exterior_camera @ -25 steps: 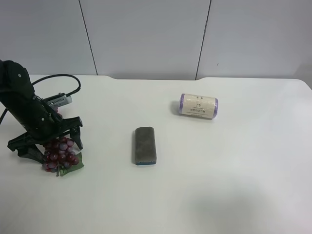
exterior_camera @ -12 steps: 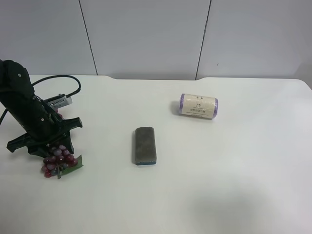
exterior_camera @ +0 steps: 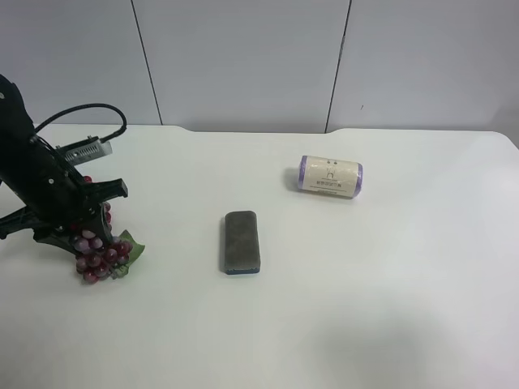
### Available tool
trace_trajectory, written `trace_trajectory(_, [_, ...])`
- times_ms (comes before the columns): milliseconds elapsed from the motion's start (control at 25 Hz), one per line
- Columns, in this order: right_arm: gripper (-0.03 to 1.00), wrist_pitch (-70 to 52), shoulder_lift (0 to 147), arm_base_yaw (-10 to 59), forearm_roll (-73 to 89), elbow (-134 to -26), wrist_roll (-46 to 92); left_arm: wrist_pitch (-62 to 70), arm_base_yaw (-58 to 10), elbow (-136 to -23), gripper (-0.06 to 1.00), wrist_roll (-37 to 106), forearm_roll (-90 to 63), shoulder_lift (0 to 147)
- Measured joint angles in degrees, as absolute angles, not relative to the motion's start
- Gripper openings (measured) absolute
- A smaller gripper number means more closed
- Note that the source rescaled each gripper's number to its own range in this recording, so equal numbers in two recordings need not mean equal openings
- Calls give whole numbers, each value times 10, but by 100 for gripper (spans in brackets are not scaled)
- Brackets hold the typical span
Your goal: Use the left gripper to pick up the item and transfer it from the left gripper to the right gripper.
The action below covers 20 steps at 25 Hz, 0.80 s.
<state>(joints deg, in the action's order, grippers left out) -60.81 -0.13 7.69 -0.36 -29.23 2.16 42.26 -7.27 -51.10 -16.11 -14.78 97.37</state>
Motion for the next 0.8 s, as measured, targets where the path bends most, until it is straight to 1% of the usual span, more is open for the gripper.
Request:
trace_trajectory(80, [100, -608, -1, 77, -4, -292, 22, 435, -73, -511, 8, -159, -148, 948])
trace_trajectory(280, [100, -608, -1, 77, -4, -292, 22, 463, -73, -511, 8, -154, -148, 895])
trace_trajectory(520, [100, -608, -1, 77, -4, -292, 22, 492, -73, -511, 4, -113, -148, 808])
trace_trajectory(800, [100, -608, -1, 77, -4, -292, 22, 525, -73, -511, 2, -77, -156, 713])
